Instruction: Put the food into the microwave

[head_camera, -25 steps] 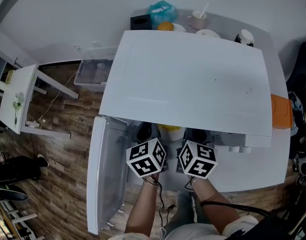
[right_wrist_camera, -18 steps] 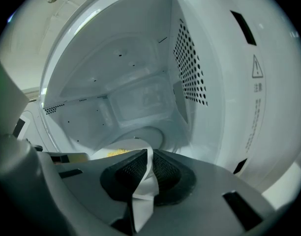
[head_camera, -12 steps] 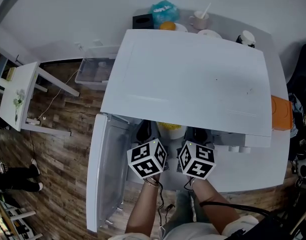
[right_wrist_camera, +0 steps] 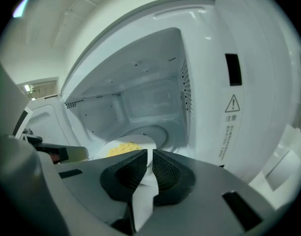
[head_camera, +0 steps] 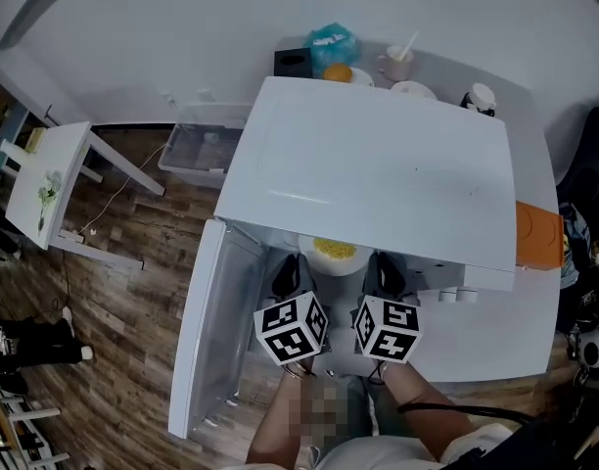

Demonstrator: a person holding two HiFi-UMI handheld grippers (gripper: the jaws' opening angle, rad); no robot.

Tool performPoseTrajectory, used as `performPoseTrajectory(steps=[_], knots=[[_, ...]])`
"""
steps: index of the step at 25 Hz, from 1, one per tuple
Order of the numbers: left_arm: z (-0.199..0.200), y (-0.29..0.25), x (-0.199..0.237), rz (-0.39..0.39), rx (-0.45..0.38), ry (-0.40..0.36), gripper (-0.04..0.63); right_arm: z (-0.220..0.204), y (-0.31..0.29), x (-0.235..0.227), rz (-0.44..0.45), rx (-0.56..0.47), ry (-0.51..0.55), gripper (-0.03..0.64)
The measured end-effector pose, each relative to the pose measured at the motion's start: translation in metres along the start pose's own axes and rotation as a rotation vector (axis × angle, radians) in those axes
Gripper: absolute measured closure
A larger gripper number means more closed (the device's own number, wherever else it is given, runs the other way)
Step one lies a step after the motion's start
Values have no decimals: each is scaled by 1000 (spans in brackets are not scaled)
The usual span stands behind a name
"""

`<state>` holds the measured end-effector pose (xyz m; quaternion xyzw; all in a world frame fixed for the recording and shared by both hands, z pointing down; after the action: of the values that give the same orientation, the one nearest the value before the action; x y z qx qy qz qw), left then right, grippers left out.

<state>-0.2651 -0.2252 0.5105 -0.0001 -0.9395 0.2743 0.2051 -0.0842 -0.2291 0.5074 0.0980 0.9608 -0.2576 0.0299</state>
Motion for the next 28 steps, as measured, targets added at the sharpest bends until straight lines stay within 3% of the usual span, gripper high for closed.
performPoseTrajectory(steps=[16, 28], knots=[[-20, 66, -41, -44, 36, -53, 591, 8, 65, -2, 222, 48, 148, 598], [-31, 104, -61, -66, 38, -78, 591, 16, 105, -9, 312, 41, 229, 600]])
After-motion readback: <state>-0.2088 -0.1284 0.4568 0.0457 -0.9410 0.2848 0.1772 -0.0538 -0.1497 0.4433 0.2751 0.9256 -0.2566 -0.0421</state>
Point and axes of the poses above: the fingertips, and each gripper's own axes: y backward along the fingers, x to its left, z out of its top, the point moved 8 cm from there along y, backward along the fingers, and after that the axes turned 7 degrees about y, right-handed, at the moved point
